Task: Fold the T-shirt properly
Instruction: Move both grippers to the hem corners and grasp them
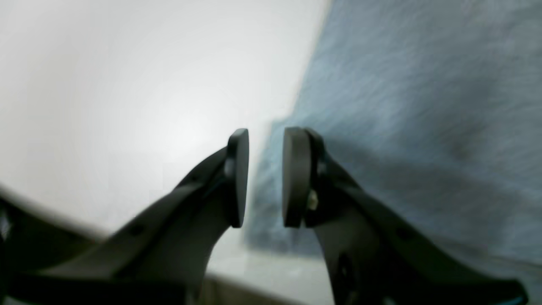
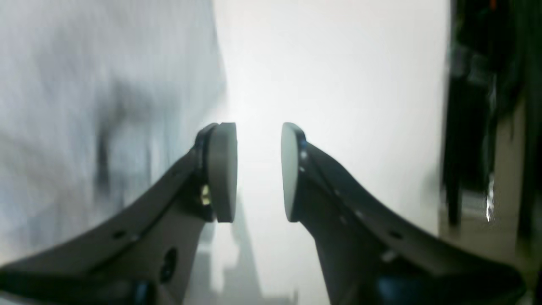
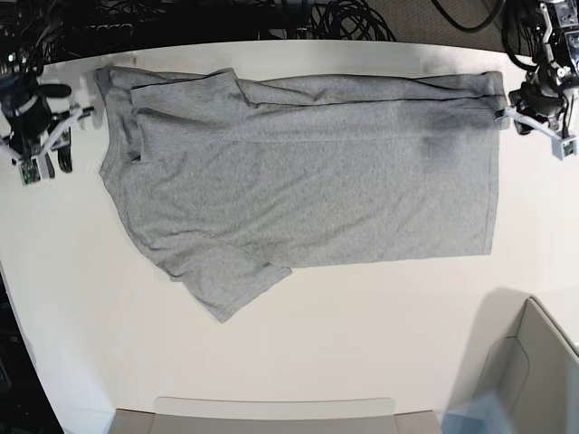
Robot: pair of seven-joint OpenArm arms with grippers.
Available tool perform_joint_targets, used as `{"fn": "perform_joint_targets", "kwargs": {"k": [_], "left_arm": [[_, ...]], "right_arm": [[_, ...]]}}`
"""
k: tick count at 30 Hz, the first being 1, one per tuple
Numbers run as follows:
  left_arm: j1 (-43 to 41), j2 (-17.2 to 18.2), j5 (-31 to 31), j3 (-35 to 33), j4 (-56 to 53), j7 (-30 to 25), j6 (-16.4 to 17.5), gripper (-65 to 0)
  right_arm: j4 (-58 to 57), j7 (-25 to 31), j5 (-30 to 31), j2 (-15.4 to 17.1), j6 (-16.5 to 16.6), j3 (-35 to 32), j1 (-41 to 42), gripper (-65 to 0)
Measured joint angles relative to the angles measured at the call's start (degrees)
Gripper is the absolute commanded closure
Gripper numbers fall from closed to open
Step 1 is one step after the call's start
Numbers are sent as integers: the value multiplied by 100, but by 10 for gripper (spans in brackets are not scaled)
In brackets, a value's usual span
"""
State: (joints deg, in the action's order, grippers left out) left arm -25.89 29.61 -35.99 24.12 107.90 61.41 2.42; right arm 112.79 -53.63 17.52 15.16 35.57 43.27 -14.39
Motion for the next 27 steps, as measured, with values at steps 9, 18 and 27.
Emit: {"fn": "perform_joint_targets", "kwargs": {"k": [9,18,27], "left_arm": [[595,-173,33,-367,4,457,-22,-143],[623,-549,0,-411,-2,461,-63,-143],[621,-577,0,-361,-4,463,-63,-143]], "right_arm": [[-2990,9,-1836,142,0,-2317,2592,-173],[-5864,1187,-1694,212,-664,-3213,3613,-173],[-3263,798,-1661,251,-892,-3134,1488,-173]]}}
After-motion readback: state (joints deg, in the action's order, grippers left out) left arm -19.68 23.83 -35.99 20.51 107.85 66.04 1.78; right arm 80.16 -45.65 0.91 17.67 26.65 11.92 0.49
